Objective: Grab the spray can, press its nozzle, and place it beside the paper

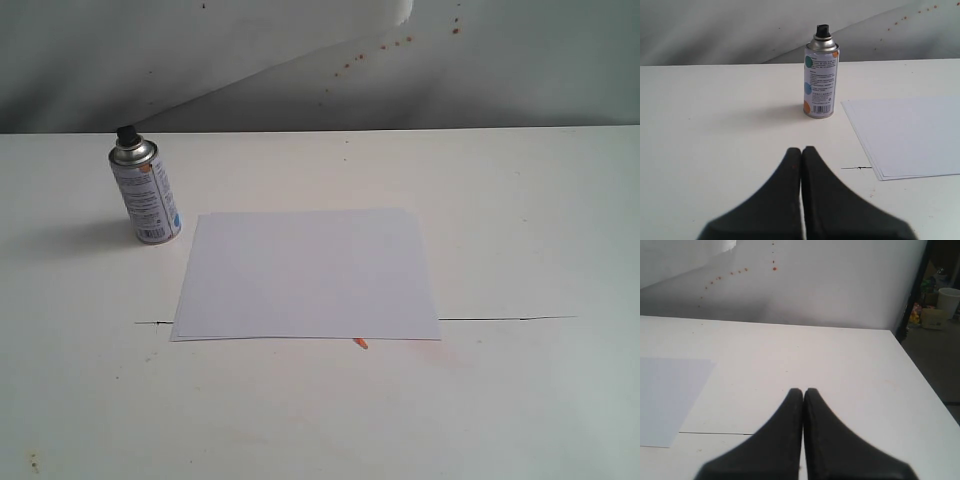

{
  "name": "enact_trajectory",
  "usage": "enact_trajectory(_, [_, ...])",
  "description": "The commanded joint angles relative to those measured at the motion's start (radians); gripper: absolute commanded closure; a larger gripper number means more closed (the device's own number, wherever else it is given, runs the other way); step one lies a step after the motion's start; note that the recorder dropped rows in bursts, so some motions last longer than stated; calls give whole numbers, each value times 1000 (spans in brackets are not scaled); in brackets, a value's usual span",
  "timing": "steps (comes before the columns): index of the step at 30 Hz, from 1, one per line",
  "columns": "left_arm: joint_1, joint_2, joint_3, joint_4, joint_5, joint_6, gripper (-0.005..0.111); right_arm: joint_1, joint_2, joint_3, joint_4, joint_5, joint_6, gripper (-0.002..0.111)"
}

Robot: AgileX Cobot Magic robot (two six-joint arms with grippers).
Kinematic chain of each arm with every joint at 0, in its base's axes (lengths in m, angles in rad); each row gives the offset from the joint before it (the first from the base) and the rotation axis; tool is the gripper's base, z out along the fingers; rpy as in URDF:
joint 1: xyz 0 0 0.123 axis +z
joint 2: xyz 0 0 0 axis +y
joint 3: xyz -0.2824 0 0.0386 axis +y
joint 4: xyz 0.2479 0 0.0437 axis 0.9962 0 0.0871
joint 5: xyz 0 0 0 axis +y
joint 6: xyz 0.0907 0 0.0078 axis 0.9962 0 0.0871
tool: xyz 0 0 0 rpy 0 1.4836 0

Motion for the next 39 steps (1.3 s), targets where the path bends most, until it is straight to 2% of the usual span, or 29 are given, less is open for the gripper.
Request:
enact_trajectory(1, [1, -4, 5, -6, -13, -8, 106, -3, -4, 4, 3, -8, 3, 108])
enact_trajectory(18, [1, -4, 5, -6, -13, -8, 106, -3, -4, 6, -3, 39, 0, 108])
enact_trajectory(26, [1, -4, 5, -6, -13, -8, 106, -3, -4, 111, 3, -26, 3, 108])
enact_trajectory(39, [1, -4, 5, -6, -13, -8, 106, -3, -4, 111, 0, -46, -11, 108])
